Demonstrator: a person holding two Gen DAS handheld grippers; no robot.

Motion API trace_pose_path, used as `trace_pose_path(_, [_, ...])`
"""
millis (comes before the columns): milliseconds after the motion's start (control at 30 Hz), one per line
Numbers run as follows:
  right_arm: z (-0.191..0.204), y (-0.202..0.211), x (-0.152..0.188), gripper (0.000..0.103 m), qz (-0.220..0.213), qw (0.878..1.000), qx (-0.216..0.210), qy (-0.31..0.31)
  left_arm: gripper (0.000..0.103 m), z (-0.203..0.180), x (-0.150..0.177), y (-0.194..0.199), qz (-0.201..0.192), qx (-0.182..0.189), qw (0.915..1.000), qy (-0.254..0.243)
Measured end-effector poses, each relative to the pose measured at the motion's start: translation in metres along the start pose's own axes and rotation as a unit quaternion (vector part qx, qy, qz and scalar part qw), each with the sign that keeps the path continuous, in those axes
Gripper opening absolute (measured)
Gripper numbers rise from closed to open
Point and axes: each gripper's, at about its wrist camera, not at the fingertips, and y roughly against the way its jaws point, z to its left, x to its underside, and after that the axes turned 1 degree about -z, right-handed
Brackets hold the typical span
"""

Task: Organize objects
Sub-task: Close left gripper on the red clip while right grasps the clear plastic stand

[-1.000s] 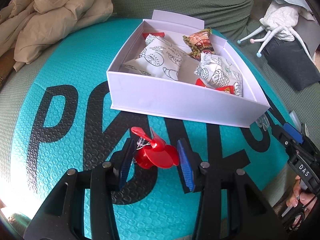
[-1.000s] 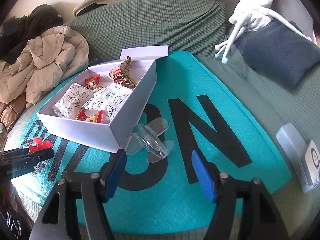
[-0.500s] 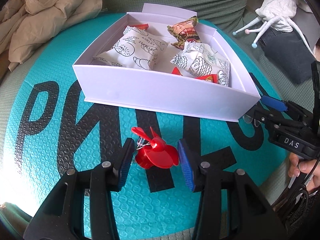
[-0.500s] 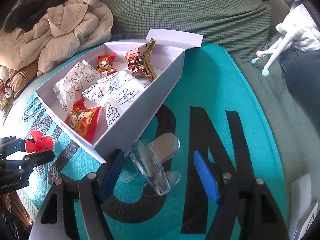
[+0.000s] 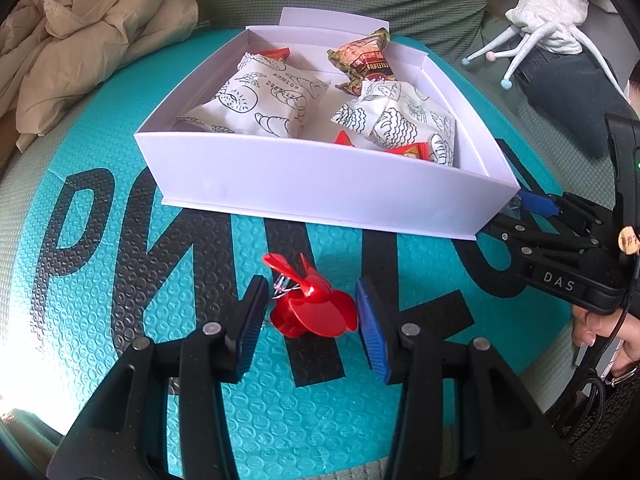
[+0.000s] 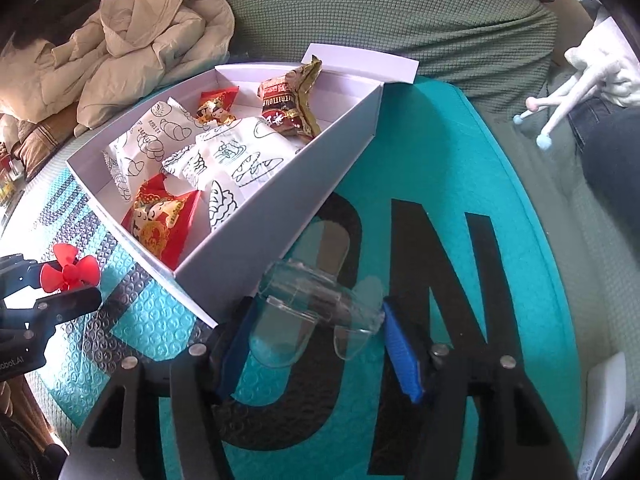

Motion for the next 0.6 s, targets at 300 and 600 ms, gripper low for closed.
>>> trace_pose_path(300, [-0.001, 0.007, 0.005, 0.063, 0.001, 1.0, 0.01, -0.019, 0.043, 0.003, 0.001, 0.002, 0.0, 0.005, 1.0, 0.005])
trace_pose_path(600, [0.005, 0.023, 0.02, 0.063, 0.013, 0.998, 0.02, -0.053, 0.043, 0.01, 0.007, 0.008, 0.004, 0.011, 0.9998, 0.017])
